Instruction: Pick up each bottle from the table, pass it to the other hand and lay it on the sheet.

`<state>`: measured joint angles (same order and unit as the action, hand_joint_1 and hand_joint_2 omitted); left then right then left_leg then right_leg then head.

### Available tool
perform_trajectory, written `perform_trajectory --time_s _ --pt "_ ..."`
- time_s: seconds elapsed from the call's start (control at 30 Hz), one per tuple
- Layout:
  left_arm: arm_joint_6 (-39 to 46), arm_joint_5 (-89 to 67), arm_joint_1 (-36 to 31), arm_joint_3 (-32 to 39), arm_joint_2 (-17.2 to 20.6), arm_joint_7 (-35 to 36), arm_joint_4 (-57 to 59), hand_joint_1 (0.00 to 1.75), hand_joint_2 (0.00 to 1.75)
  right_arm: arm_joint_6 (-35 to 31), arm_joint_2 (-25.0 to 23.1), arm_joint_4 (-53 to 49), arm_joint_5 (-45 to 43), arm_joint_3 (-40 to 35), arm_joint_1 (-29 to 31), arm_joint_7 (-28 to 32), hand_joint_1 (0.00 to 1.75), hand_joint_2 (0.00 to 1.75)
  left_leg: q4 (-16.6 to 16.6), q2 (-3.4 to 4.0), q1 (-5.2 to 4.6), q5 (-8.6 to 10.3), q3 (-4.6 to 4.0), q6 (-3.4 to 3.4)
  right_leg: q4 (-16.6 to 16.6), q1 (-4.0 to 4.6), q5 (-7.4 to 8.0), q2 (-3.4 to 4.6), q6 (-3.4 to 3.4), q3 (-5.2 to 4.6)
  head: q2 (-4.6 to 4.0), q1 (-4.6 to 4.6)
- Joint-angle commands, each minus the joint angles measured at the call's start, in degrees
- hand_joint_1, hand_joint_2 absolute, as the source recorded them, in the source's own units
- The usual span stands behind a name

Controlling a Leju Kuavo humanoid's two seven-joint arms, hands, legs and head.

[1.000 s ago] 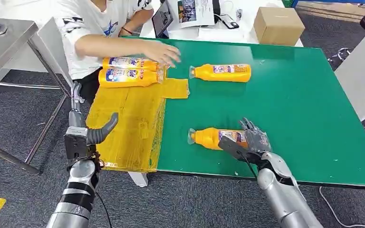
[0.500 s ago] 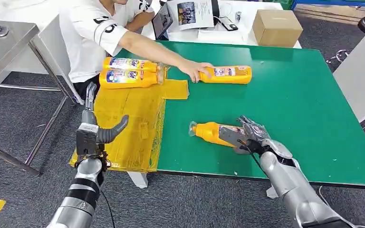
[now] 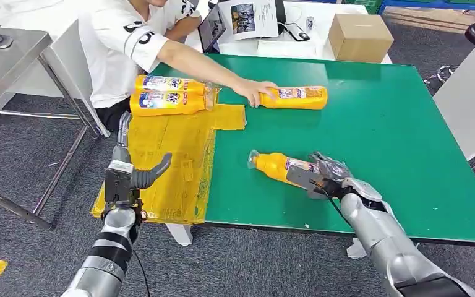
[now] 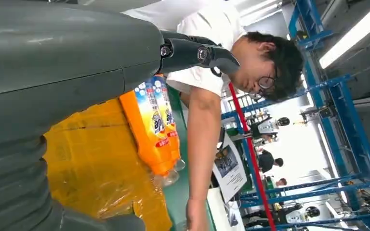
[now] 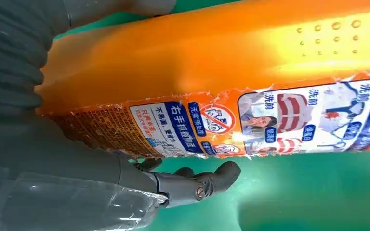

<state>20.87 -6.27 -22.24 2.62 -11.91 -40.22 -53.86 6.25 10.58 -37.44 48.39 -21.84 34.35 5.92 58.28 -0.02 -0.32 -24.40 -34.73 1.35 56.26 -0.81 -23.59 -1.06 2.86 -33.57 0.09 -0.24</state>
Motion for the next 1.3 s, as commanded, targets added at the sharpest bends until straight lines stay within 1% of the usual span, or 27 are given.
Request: perform_trajectory --time_s 0.03,0.63,0.67,0.7,0.73,0.77,0.8,0.83,0.87,0.93,0.97,1.03,1.1,1.17,1.2,1.23,1.3 --pt "0.1 0.2 -2.5 -0.3 0.2 0.2 4.2 0.0 1.75 1.3 0.1 5.9 -0.4 -2.0 -2.0 -0.1 0.33 1.75 -0.1 -0.16 0.11 0.04 0.08 -0.1 -0.2 0.11 0.02 -0.1 -0.11 0.16 0.0 0.0" --pt "0.1 0.2 -2.5 -0.3 0.2 0.2 4.2 0.0 1.75 1.3 0.1 5.9 -0.4 -2.0 -2.0 -0.1 0.33 1.75 -0.1 -0.14 0.11 0.04 0.09 -0.11 -0.1 0.1 0.02 -0.08 -0.12 0.15 0.0 0.0" --pt "-7.1 7.4 -2.9 0.1 -1.0 4.8 6.7 0.0 1.75 -5.9 -7.1 -1.3 -7.6 5.2 -9.2 7.1 1.75 1.75 -0.1 -0.12 0.1 0.03 0.09 -0.1 -0.1 0.1 0.01 -0.07 -0.1 0.16 0.0 0.02" --pt "-13.9 7.7 -2.3 -1.0 -2.9 4.6 6.2 0.0 1.75 -34.7 -13.0 -30.1 -34.3 15.7 -19.0 34.1 1.75 1.75 -0.2 -0.05 0.19 0.0 0.22 -0.13 -0.2 0.18 0.03 -0.01 -0.13 0.28 0.0 0.02" --pt "-12.7 7.7 -1.9 -2.2 -3.5 4.6 5.7 0.0 1.75 -41.8 -16.2 -45.4 -28.5 15.9 -20.6 29.8 1.75 1.75 -0.1 0.07 0.16 -0.03 0.12 -0.12 -0.2 0.16 0.02 0.09 -0.12 0.15 0.0 -0.02" --pt "-11.8 7.9 -1.7 -3.2 -3.8 4.6 5.4 0.0 1.75 -40.4 -17.1 -50.1 -25.6 15.1 -21.8 25.6 1.75 1.75 -0.1 0.15 0.16 -0.04 0.11 -0.16 -0.2 0.15 0.02 0.19 -0.16 0.04 0.0 0.04" --pt "-11.8 8.5 -1.7 -3.8 -3.6 4.9 5.5 0.0 1.75 -40.9 -17.3 -51.1 -24.4 15.1 -22.1 24.9 1.75 1.75 -0.1 0.03 0.13 -0.01 0.04 -0.13 0.0 0.12 -0.03 0.11 -0.13 0.06 0.0 0.11" --pt "-11.7 9.0 -1.8 -4.2 -3.3 4.9 5.5 0.0 1.75 -40.9 -16.9 -49.6 -24.6 15.6 -21.8 25.3 1.75 1.75 0.0 0.07 0.17 -0.05 -0.09 -0.12 0.1 0.17 -0.03 0.22 -0.12 0.07 0.0 0.46" --pt "-11.7 9.2 -1.9 -4.3 -3.1 4.9 5.6 0.0 1.75 -40.7 -16.8 -48.8 -25.1 15.9 -21.7 26.1 1.75 1.75 0.1 0.23 0.17 -0.16 -0.32 -0.17 0.2 0.19 -0.06 0.41 -0.15 -0.17 0.0 0.52" --pt "-11.9 9.6 -2.0 -4.4 -2.6 4.9 5.7 0.0 1.75 -40.5 -16.4 -46.1 -27.1 17.0 -21.1 29.0 1.75 1.75 0.0 -0.39 -0.02 0.04 -0.82 -0.11 0.3 0.0 -0.06 -0.21 -0.08 -0.81 0.0 -0.15" --pt "-11.9 9.7 -2.0 -4.5 -2.6 4.9 5.8 0.0 1.75 -40.3 -16.3 -45.4 -27.7 17.3 -20.9 29.6 1.75 1.75 -0.1 -0.52 0.06 0.03 -0.62 -0.18 0.2 0.06 -0.16 -0.35 -0.13 -0.57 0.0 -0.04" --pt "-11.9 9.7 -2.0 -4.5 -2.6 4.9 5.8 0.0 1.75 -40.3 -16.3 -45.4 -27.7 17.3 -20.9 29.6 1.75 1.75 0.0 -0.38 0.17 -0.06 -0.45 -0.16 0.2 0.16 -0.24 -0.19 -0.19 -0.36 0.0 0.04" --pt "-11.9 9.7 -2.0 -4.5 -2.6 4.9 5.8 0.0 1.75 -40.3 -16.3 -45.4 -27.7 17.3 -20.9 29.6 1.75 1.75 0.0 -0.14 0.01 0.0 -0.78 -0.12 0.3 -0.01 -0.14 -0.02 -0.15 -0.74 0.0 0.02" --pt "-11.9 9.9 -2.0 -4.4 -2.5 4.9 5.8 0.0 1.75 -39.5 -16.6 -44.5 -28.0 17.8 -20.6 30.2 1.75 1.75 0.0 -0.09 0.05 -0.06 -0.74 -0.15 0.3 0.04 -0.13 0.07 -0.17 -0.72 0.0 0.02" --pt "-11.9 9.9 -2.0 -4.4 -2.5 4.9 5.8 0.0 1.75 -39.5 -16.6 -44.6 -28.0 17.9 -20.6 30.3 1.75 1.75 0.0 -0.14 0.0 -0.01 -0.8 -0.12 0.3 0.01 -0.1 0.0 -0.14 -0.83 0.0 0.02" --pt "-12.0 9.9 -2.0 -4.4 -2.5 4.9 5.8 0.0 1.75 -39.5 -16.7 -44.5 -27.9 18.0 -20.6 30.4 1.75 1.75 0.0 -0.2 0.02 -0.04 -0.67 -0.18 0.2 0.03 -0.16 -0.02 -0.2 -0.67 0.0 0.04" --pt "-12.0 10.0 -2.1 -4.4 -2.5 4.9 5.7 0.0 1.75 -39.3 -16.9 -44.0 -27.6 18.3 -20.5 30.6 1.75 1.75 0.0 -0.2 0.0 -0.02 -0.76 -0.14 0.2 0.01 -0.12 -0.03 -0.16 -0.76 0.0 0.02"
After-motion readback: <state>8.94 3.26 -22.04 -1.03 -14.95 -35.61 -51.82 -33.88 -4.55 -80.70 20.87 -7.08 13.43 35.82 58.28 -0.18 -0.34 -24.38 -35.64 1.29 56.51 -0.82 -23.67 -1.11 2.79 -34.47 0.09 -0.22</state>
